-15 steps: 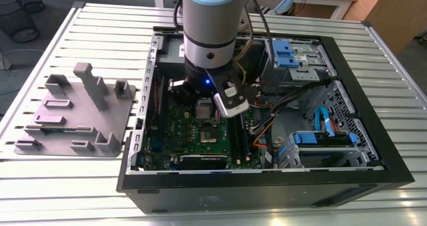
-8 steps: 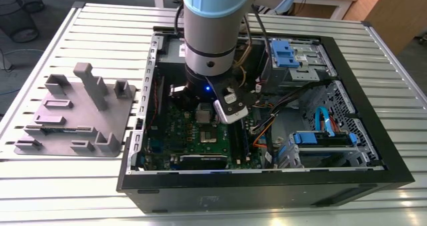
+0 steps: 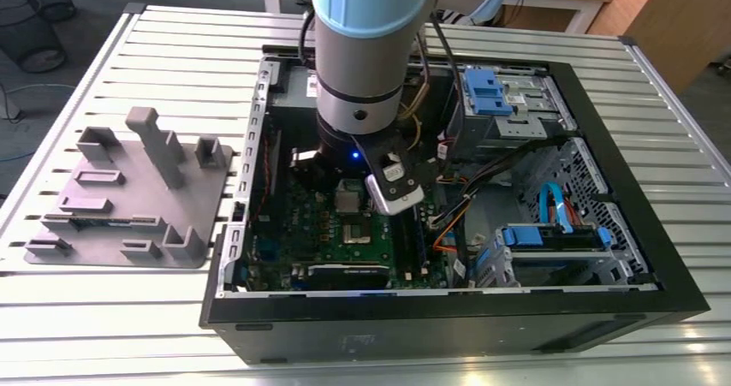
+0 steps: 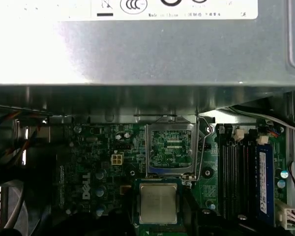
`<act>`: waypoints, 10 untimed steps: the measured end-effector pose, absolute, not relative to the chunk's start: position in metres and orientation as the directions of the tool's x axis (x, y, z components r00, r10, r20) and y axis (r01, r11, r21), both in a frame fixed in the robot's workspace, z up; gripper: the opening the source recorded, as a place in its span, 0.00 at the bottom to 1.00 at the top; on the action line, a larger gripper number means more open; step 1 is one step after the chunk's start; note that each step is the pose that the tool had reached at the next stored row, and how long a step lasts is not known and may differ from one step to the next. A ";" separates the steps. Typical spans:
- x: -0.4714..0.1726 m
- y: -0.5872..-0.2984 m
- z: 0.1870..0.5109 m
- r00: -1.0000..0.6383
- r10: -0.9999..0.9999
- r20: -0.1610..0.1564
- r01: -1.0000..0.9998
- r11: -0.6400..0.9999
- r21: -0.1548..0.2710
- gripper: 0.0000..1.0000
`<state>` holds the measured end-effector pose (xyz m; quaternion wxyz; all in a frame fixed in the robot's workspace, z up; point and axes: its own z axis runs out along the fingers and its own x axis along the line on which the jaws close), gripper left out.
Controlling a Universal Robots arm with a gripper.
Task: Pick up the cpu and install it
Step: 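Place the cpu into insertion slot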
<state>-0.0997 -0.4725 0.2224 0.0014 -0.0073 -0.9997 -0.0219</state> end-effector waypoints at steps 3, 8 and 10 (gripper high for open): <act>-0.100 -0.473 0.222 -1.000 0.014 0.003 0.015 0.999 0.044 0.47; -0.099 -0.481 0.220 -1.000 0.015 0.003 0.015 0.999 0.044 0.47; -0.099 -0.484 0.218 -1.000 0.014 0.003 0.015 0.999 0.044 0.47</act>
